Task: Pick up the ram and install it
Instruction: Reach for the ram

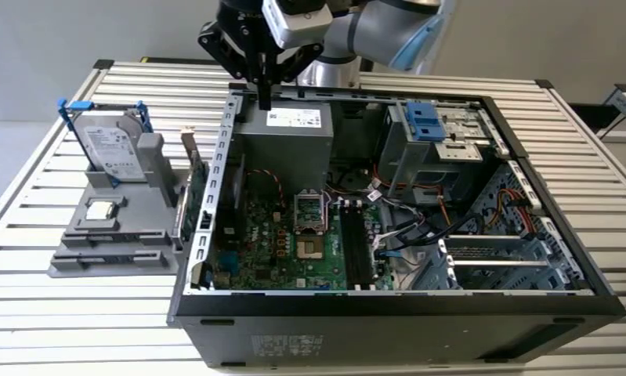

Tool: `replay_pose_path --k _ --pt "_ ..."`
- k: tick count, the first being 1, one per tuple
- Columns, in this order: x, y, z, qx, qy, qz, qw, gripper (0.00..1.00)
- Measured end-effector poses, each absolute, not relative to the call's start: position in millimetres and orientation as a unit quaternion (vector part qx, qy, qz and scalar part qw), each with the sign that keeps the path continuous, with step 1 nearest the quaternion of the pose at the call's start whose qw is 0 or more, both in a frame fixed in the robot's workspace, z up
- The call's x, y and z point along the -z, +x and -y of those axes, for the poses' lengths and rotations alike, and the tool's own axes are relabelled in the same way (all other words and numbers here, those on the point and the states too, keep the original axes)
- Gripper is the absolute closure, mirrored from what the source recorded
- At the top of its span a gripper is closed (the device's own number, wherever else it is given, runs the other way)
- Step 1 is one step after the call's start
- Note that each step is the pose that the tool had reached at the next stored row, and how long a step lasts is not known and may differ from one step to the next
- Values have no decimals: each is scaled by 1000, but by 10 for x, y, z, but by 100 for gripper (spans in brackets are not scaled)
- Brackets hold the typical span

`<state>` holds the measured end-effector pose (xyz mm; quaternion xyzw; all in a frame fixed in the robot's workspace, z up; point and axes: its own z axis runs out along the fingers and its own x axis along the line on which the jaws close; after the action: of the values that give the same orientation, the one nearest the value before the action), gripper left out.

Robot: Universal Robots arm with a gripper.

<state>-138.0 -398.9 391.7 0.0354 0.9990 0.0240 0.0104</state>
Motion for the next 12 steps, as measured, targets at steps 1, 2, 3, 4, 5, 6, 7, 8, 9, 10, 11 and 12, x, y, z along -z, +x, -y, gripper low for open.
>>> replay_pose_path --k 1,2,3,4,5,6,7,8,9,10,11,12 --pt "-3917 -1385 3989 -24 35 -999 10 100" --pt "-3917 -1392 3989 -24 35 -999 10 100" --pt "-3917 -1398 3989 -24 35 -999 10 100" --pt "-3917 -1403 3989 -24 35 -999 10 100" --pt "-3917 -1408 3988 -24 35 -999 10 100" --pt "-3917 -1412 3988 -24 35 -999 10 100" --pt "-3917 -1414 3988 -24 35 -999 10 100" --pt "-3916 -1417 3989 -24 35 -999 10 100" --pt "-3916 -1419 3989 -24 35 -999 10 100" --pt "-3916 -1422 3989 -24 35 -999 10 100" --pt "-3917 -1426 3989 -24 35 -999 10 100" --pt "-3916 -1428 3989 -24 35 -999 10 100"
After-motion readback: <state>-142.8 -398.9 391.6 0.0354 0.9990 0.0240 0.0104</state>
